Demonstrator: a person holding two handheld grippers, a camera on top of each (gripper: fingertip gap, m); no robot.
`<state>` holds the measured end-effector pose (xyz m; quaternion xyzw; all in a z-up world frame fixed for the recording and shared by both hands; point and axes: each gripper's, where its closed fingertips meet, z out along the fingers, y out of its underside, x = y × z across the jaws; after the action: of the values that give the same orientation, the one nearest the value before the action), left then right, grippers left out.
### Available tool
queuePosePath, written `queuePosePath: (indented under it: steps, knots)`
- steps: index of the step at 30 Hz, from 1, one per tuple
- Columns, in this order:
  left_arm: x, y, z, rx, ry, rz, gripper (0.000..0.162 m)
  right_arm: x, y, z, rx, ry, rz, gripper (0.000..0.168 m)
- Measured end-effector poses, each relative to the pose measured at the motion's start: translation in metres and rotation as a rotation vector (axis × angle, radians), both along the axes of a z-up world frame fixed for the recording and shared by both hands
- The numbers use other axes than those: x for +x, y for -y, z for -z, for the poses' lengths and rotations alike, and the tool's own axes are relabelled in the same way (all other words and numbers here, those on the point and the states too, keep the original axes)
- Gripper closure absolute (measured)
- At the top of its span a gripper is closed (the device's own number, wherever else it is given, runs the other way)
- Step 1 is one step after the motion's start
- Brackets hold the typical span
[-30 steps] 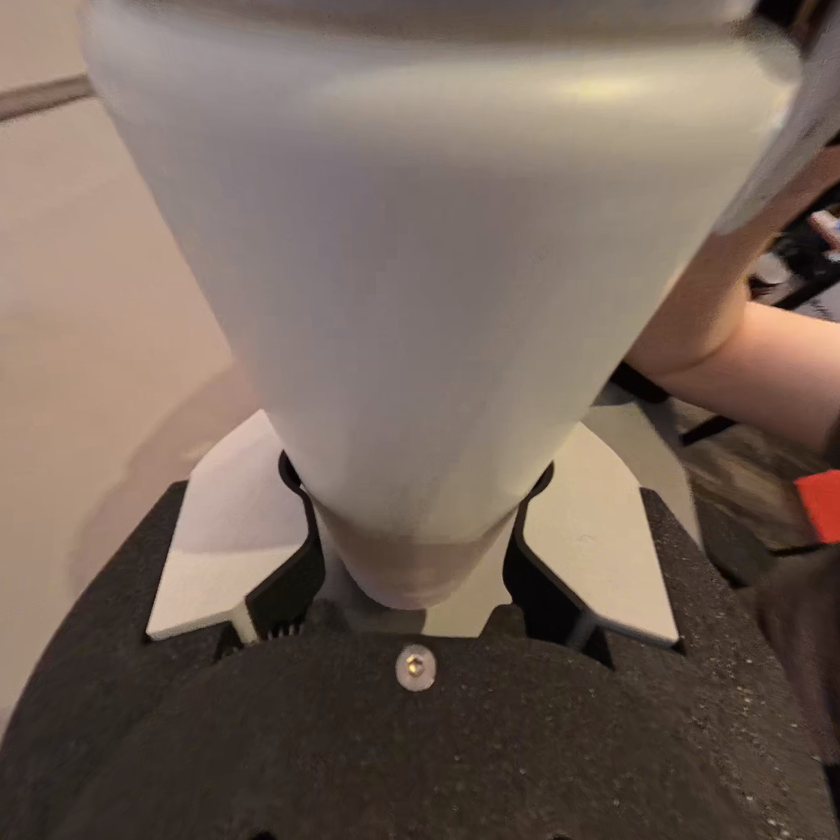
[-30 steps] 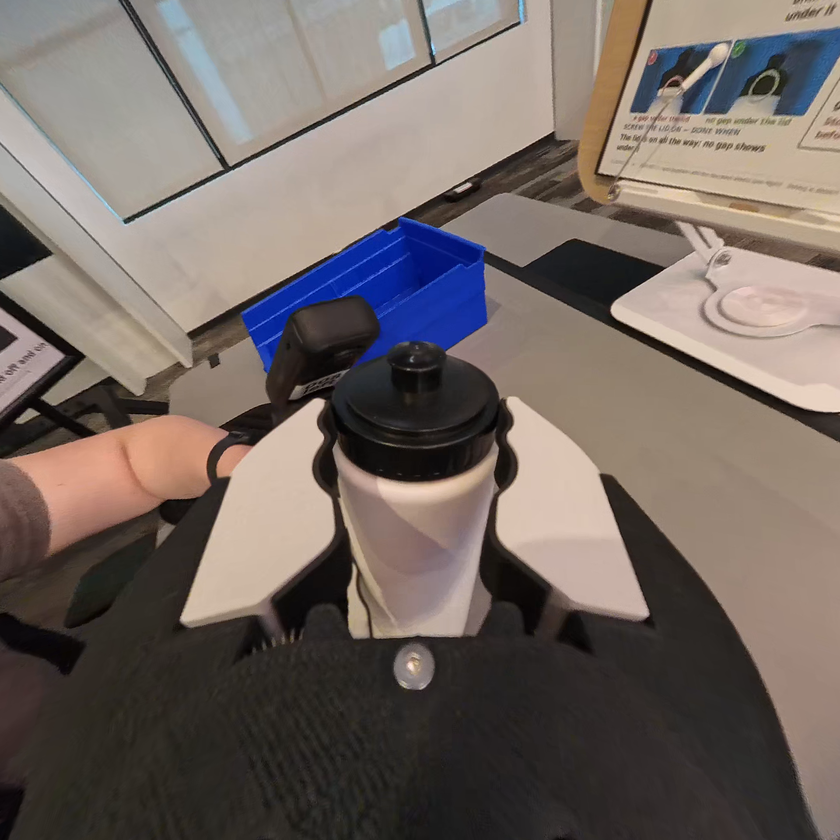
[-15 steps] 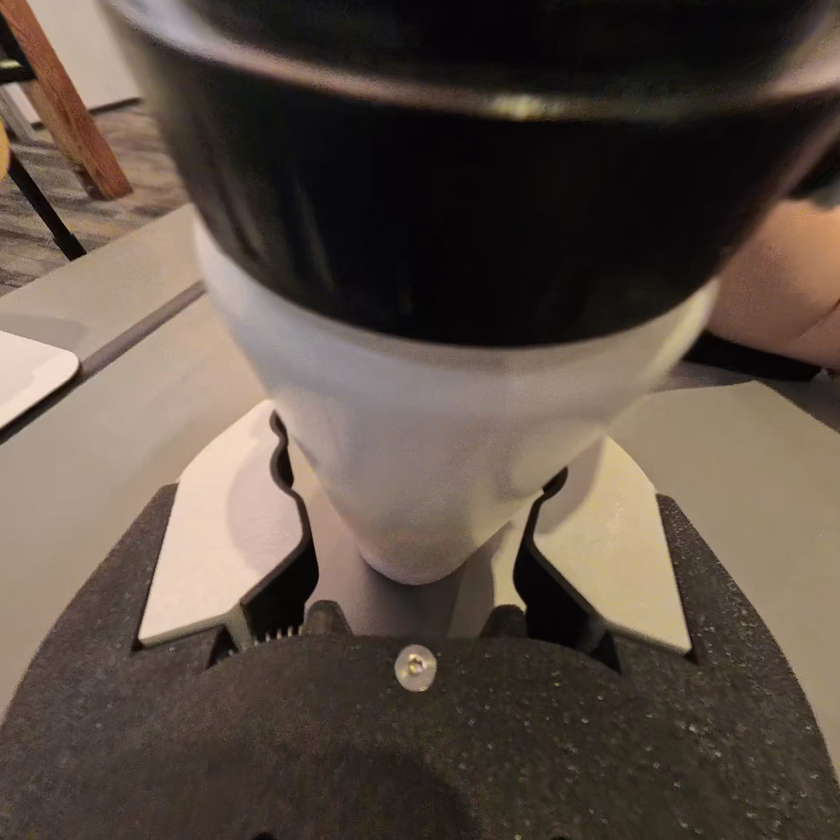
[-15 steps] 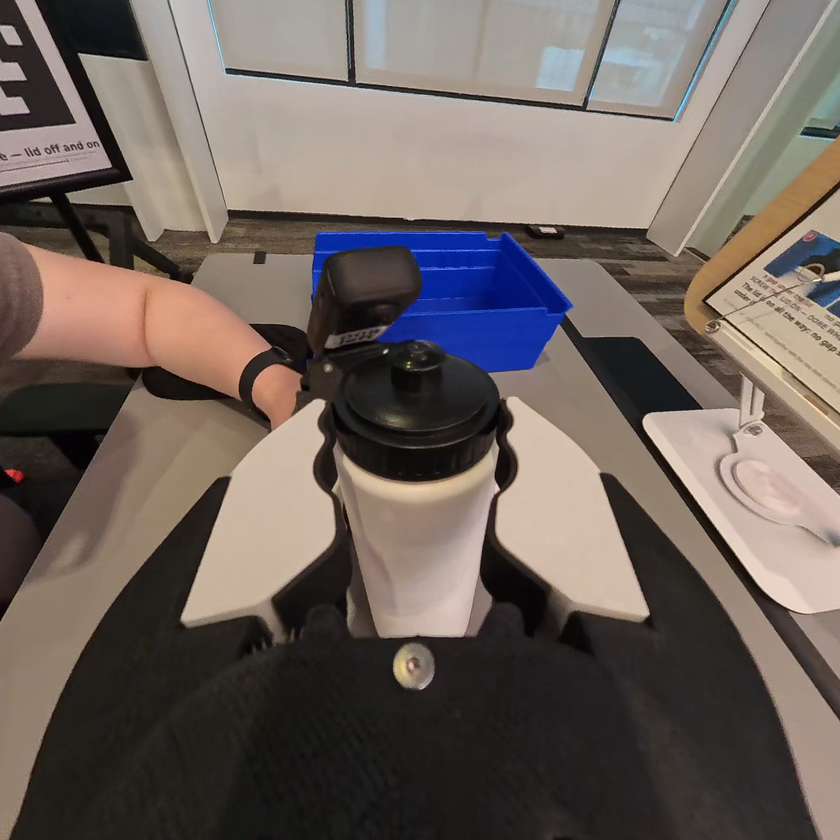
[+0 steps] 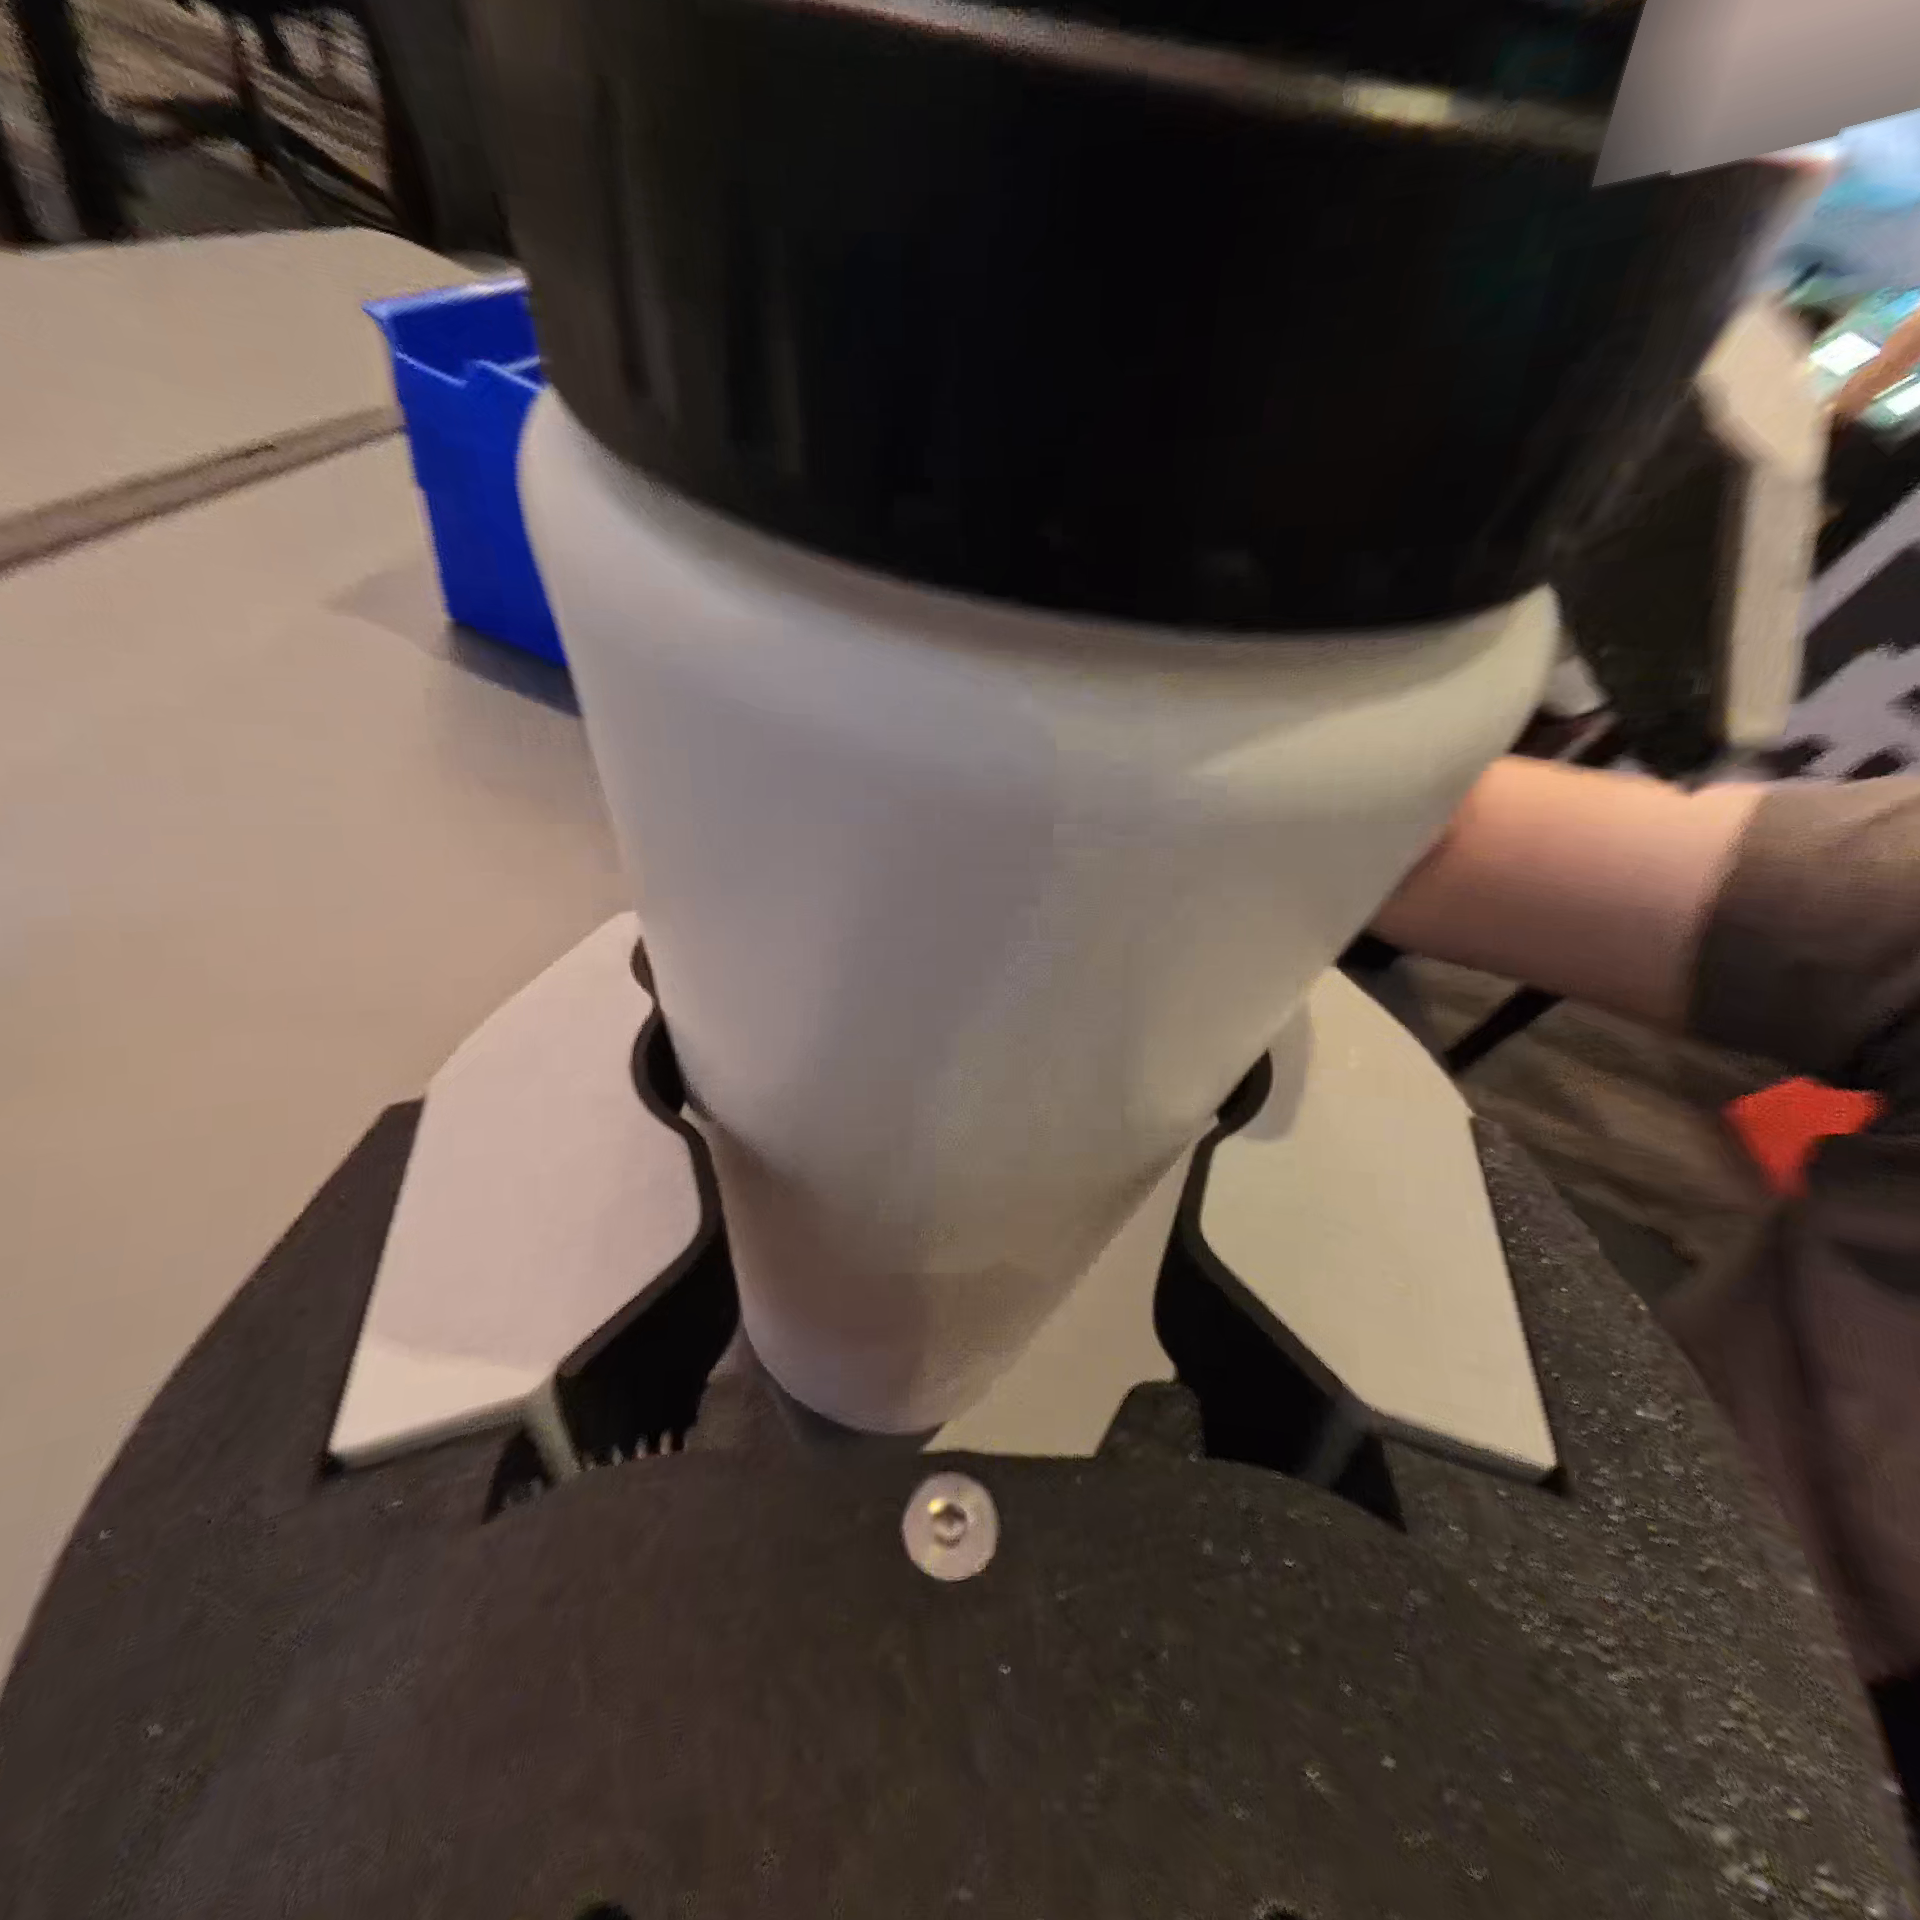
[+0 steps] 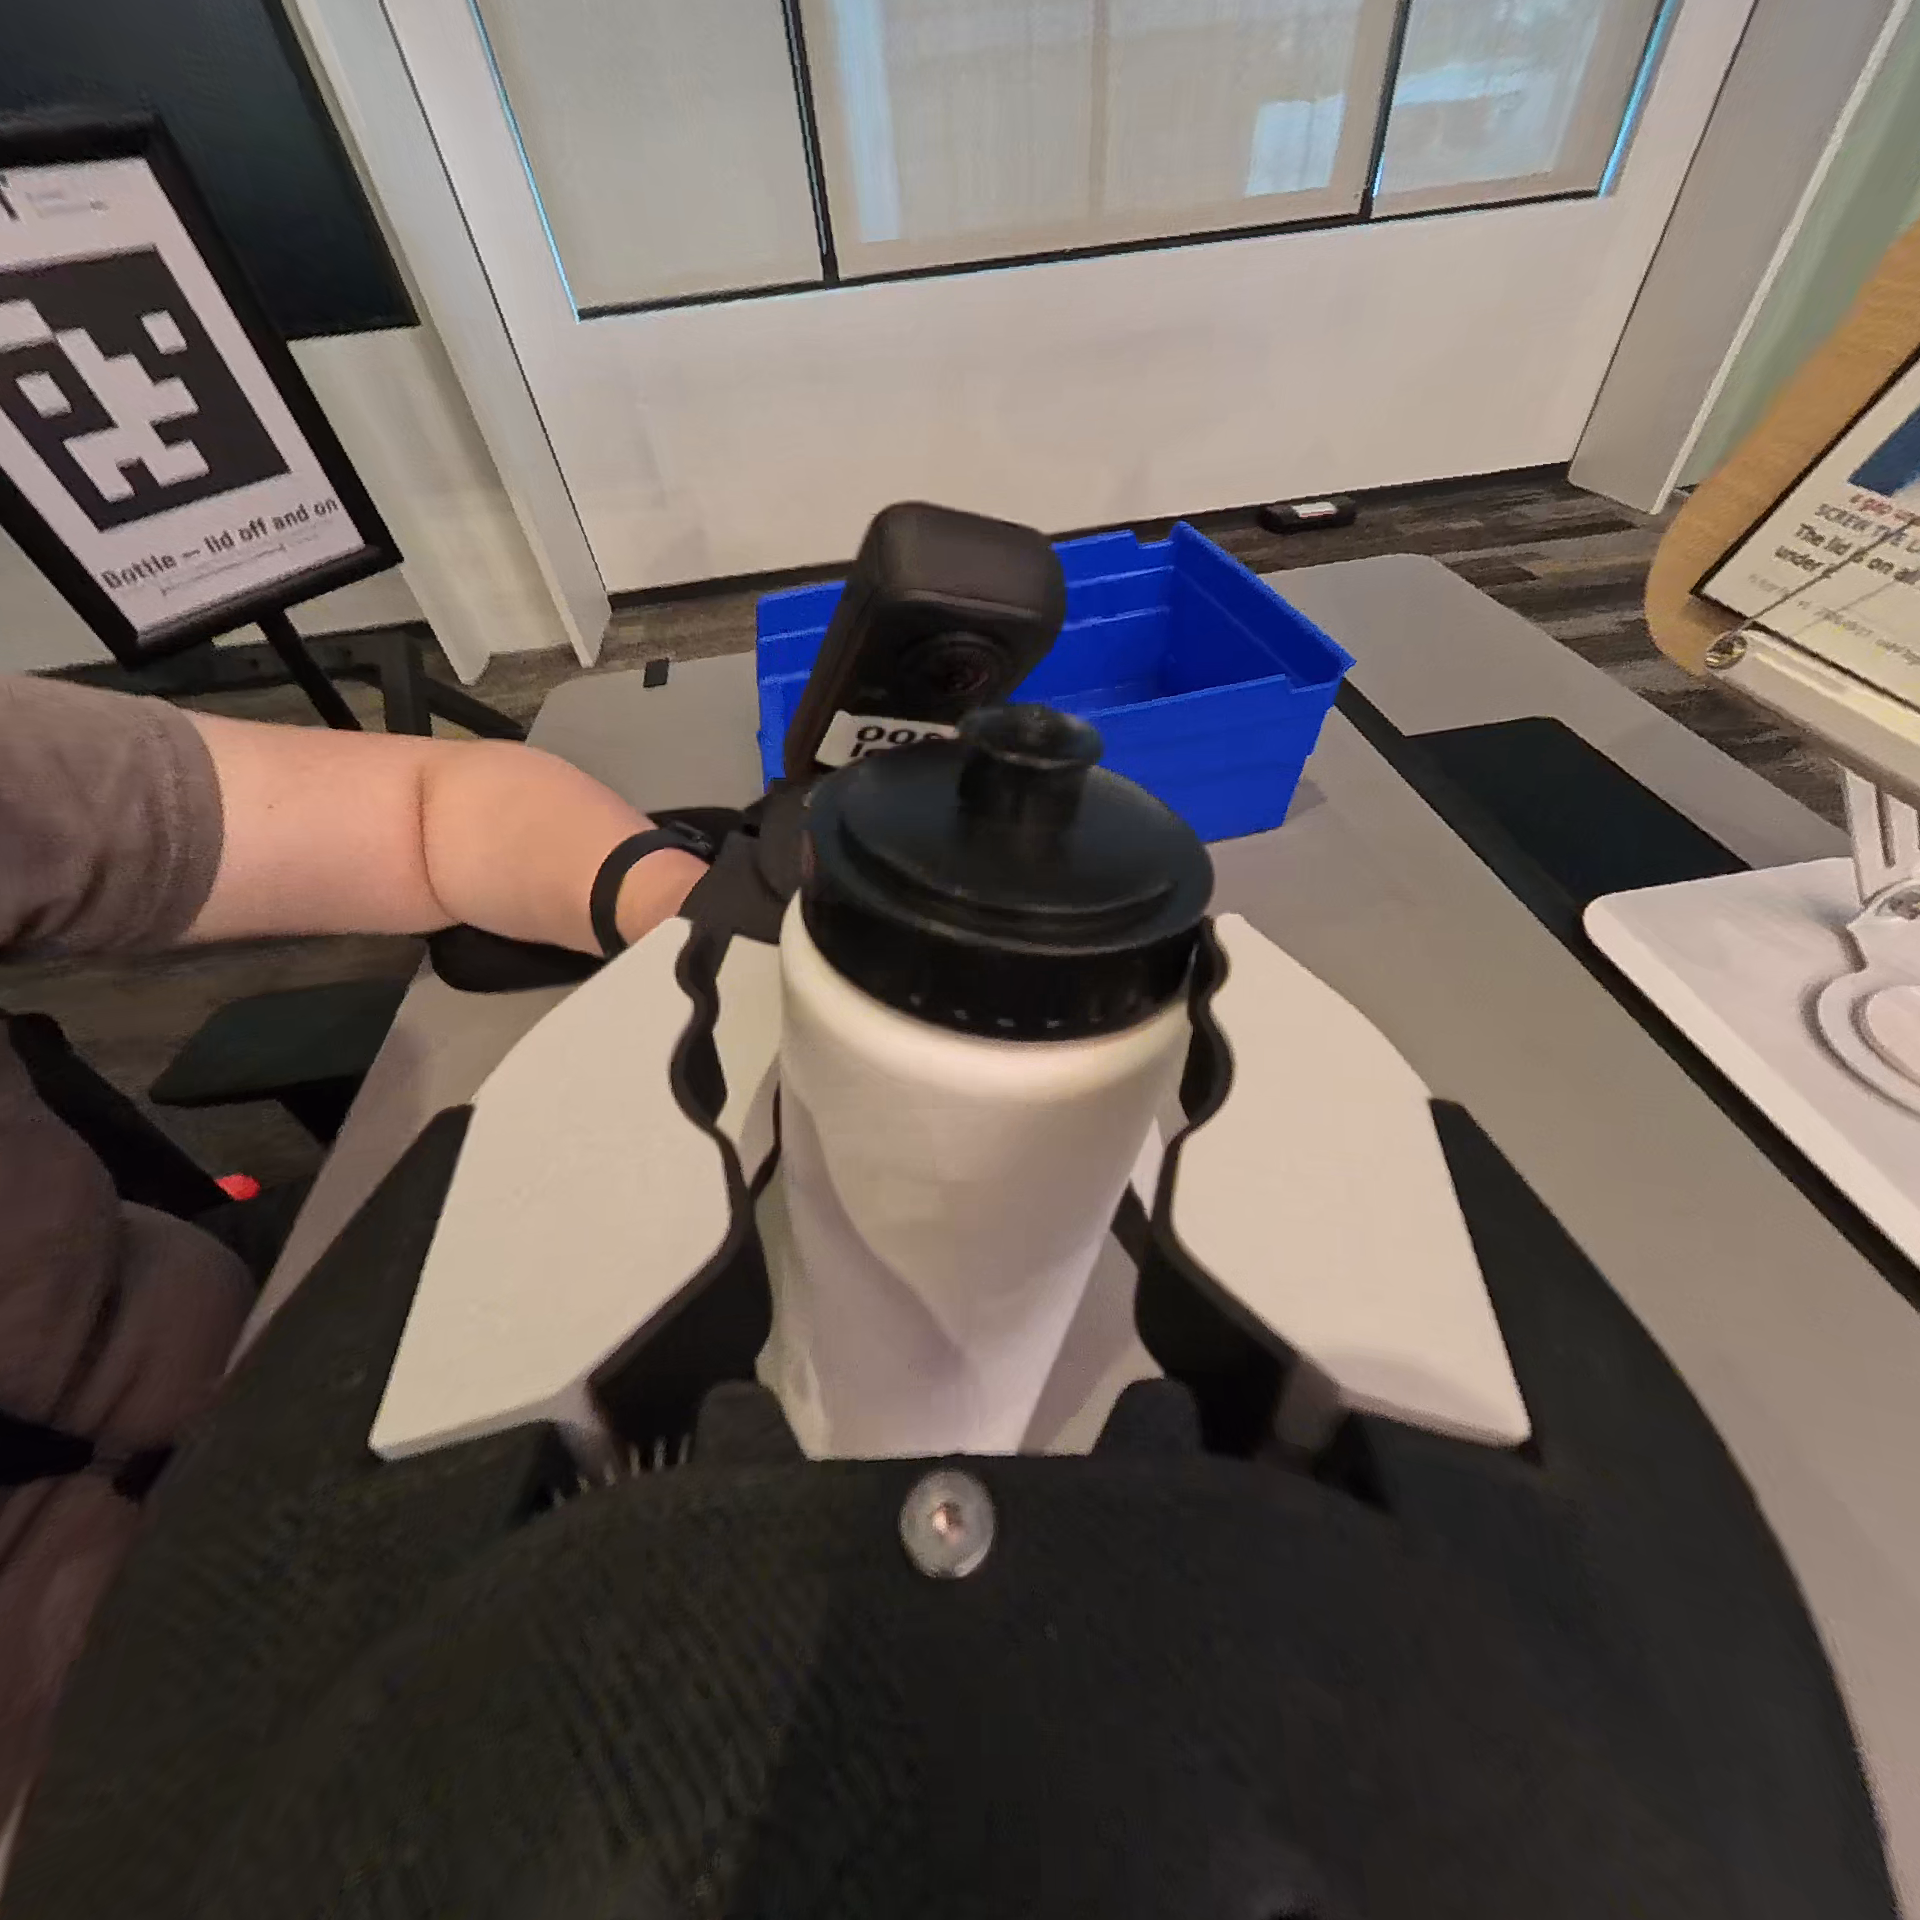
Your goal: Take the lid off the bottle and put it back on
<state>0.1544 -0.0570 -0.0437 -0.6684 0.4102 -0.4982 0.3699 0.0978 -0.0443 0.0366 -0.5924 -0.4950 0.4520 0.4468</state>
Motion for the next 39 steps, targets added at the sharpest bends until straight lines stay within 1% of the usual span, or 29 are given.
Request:
queuePosePath:
  steps: [3,5,9,13,16,18,20,22,24,25,30,36,37,38,39]
  knots:
    - [-0.001,0.012,-0.022,-0.196,0.124,0.09,0.06,0.005,-0.004,-0.007,-0.075,-0.046,0.007,0.078]
    - [-0.003,0.016,-0.032,-0.278,0.176,0.132,0.061,0.007,-0.005,-0.011,-0.145,-0.077,-0.001,0.078]
    - [-0.003,0.02,-0.037,-0.359,0.228,0.181,0.061,0.008,-0.007,-0.008,-0.222,-0.081,-0.013,0.081]
    - [-0.004,0.021,-0.04,-0.4,0.26,0.205,0.061,0.005,-0.007,-0.001,-0.218,-0.044,-0.008,0.081]
    - [-0.004,0.019,-0.038,-0.353,0.249,0.192,0.061,0.004,-0.006,0.002,-0.188,-0.021,-0.007,0.081]
    - [-0.005,0.015,-0.035,-0.288,0.227,0.16,0.061,0.004,-0.006,0.002,-0.168,-0.013,-0.005,0.081]
    - [-0.006,0.008,-0.027,-0.181,0.168,0.108,0.061,0.004,-0.005,0.001,-0.136,-0.002,-0.003,0.081]
    - [-0.008,-0.002,-0.019,-0.03,0.099,0.037,0.061,0.005,-0.002,-0.003,-0.067,-0.001,-0.006,0.081]
    - [-0.009,-0.005,-0.014,0.091,0.045,0.008,0.061,0.006,0.003,-0.011,0.003,-0.024,-0.018,0.081]
    - [-0.008,-0.005,-0.012,0.125,0.037,0.007,0.061,0.006,0.006,-0.014,0.025,-0.034,-0.029,0.081]
    - [-0.004,0.003,-0.006,0.178,0.027,0.061,0.06,0.003,0.016,-0.013,0.07,-0.012,-0.066,0.085]
    - [-0.003,0.002,0.006,0.218,-0.018,0.064,0.061,0.003,0.013,-0.009,0.074,0.013,-0.049,0.088]
    - [-0.003,0.002,0.008,0.231,-0.03,0.067,0.061,0.003,0.012,-0.008,0.076,0.021,-0.046,0.091]
    - [-0.003,0.003,0.01,0.244,-0.043,0.071,0.061,0.003,0.012,-0.007,0.078,0.028,-0.044,0.097]
    - [-0.003,0.003,0.011,0.253,-0.05,0.07,0.061,0.002,0.013,-0.006,0.083,0.037,-0.048,0.097]
